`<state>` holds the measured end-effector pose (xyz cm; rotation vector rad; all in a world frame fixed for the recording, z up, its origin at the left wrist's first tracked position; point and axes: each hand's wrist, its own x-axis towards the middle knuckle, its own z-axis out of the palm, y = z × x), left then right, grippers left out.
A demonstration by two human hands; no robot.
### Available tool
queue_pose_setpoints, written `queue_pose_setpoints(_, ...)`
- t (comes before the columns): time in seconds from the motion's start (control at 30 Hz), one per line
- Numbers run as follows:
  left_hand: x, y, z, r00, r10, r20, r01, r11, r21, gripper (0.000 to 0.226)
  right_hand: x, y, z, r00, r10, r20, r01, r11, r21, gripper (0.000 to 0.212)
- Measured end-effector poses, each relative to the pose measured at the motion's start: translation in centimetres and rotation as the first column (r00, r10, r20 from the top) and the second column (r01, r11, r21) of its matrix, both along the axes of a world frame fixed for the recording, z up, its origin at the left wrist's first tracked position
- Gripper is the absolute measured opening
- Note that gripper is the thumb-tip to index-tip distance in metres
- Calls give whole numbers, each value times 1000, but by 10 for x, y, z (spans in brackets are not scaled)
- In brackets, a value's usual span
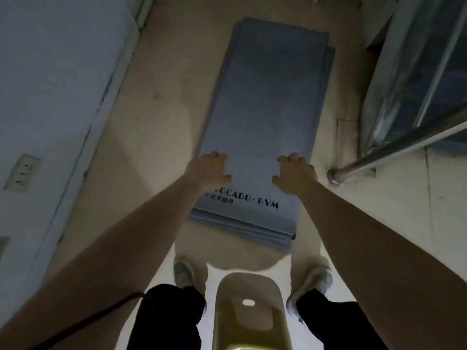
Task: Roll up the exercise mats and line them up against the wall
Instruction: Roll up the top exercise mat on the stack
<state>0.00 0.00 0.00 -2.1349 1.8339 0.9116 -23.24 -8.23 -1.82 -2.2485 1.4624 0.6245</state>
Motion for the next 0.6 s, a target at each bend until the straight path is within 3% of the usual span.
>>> queue_pose_setpoints(0.13, -25, 12, -126, 997, -6, 78, 0, 997, 78, 71, -39, 6, -120, 997, 24, -75, -23, 1000, 14, 65)
queue_pose_setpoints(0.33, -53, 10, -292, 985, -84, 151, 66, 990, 125, 69, -52, 16, -288, 999, 22, -30, -21, 1000, 21, 65)
queue_pose_setpoints(0.6, -78, 53, -387, 971, -191, 142, 164, 969, 183, 68, -71, 82, -393, 999, 26, 45, -30, 995, 97, 59)
